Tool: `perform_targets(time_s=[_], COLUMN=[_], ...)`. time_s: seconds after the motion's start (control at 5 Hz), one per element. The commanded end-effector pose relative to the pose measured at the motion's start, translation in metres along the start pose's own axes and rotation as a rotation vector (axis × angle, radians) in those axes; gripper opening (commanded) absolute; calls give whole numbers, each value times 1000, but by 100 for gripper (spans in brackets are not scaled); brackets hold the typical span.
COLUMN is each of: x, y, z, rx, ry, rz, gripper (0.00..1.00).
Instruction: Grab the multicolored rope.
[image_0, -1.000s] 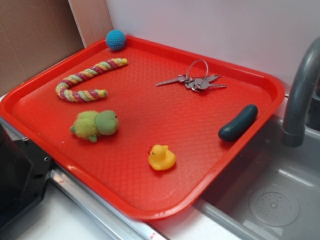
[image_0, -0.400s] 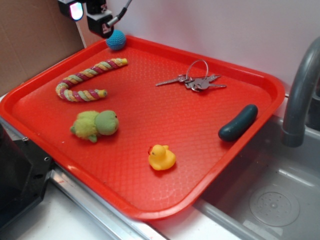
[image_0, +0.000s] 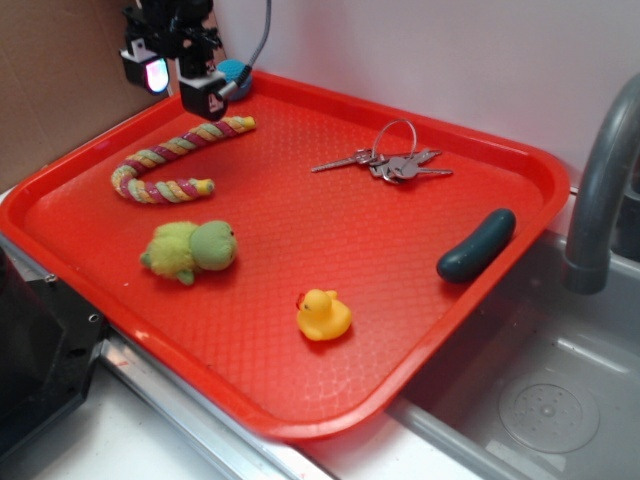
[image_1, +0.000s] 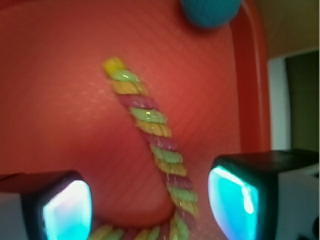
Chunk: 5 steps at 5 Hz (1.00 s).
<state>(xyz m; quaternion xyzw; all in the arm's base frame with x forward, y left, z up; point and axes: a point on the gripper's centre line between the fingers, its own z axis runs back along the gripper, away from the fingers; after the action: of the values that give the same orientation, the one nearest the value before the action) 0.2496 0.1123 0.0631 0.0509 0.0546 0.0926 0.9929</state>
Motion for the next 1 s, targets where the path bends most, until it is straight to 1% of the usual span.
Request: perform_targets(time_s=[0.0, 0.2, 0.4, 0.6, 0.8], x=[7, 1, -5, -4, -4], y=[18, 19, 20, 20, 17], z=[-14, -29, -42, -44, -38], rx=[29, 30, 15, 0, 24], ry=[36, 95, 130, 133, 119], rz=[39, 51, 81, 82, 89], gripper=[100, 100, 100, 0, 0])
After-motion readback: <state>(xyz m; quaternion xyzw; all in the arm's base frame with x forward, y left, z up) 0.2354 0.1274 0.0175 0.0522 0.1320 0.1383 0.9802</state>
